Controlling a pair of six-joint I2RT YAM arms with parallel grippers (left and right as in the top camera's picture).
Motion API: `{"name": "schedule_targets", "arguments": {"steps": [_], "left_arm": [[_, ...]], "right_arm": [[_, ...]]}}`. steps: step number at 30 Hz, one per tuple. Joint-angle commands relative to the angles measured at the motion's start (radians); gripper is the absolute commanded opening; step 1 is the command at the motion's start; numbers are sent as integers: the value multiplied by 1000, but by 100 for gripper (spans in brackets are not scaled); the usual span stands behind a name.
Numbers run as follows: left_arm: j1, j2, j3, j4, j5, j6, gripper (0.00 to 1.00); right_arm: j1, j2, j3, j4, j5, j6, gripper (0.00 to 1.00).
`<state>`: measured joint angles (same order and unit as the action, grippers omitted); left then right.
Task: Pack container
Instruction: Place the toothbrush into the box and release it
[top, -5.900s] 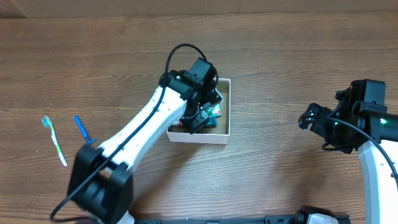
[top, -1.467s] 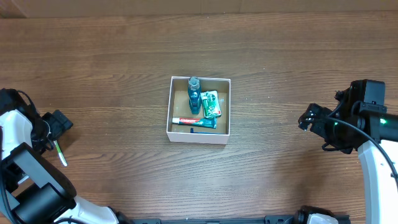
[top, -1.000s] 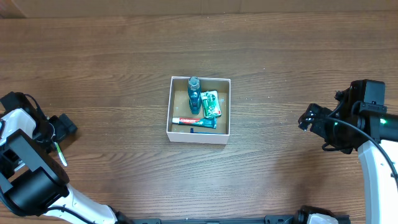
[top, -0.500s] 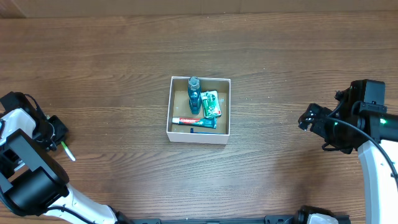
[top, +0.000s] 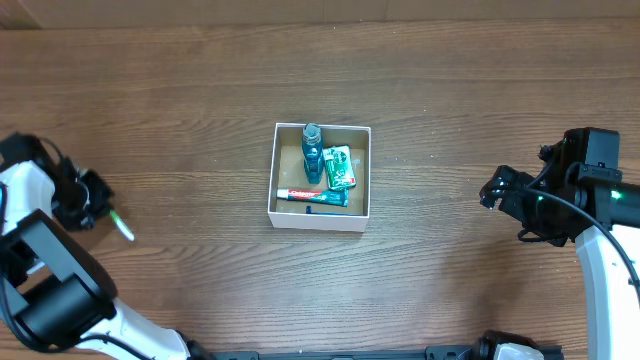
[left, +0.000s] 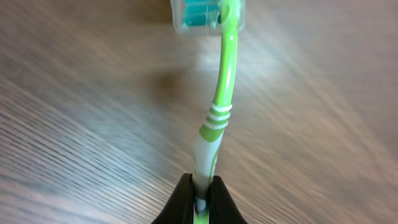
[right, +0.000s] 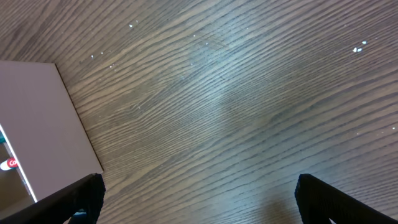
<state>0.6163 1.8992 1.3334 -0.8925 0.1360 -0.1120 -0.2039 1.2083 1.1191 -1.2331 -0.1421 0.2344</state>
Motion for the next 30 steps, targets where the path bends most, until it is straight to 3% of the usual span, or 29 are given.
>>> {"name": "schedule_targets", "arguments": {"steps": [1, 4, 10, 14, 18, 30], "left_arm": [[-158, -202, 69, -32, 75, -8, 4], [-364, -349, 76, -37, 74, 98, 4], [-856, -510, 77, -10, 56, 536, 4], [-1060, -496, 77, -5, -20, 645, 4], [-1169, -425, 77, -2, -20, 716, 4], [-1172, -118, 77, -23, -17, 709, 4]], "right_arm": [[-5, -3, 1, 6, -5, -7, 100], [-5, -3, 1, 6, -5, -7, 100], [-5, -3, 1, 9, -6, -7, 100], [-5, -3, 1, 8, -6, -7, 100], [-5, -3, 1, 9, -6, -7, 100], [-5, -3, 1, 5, -10, -7, 100]]}}
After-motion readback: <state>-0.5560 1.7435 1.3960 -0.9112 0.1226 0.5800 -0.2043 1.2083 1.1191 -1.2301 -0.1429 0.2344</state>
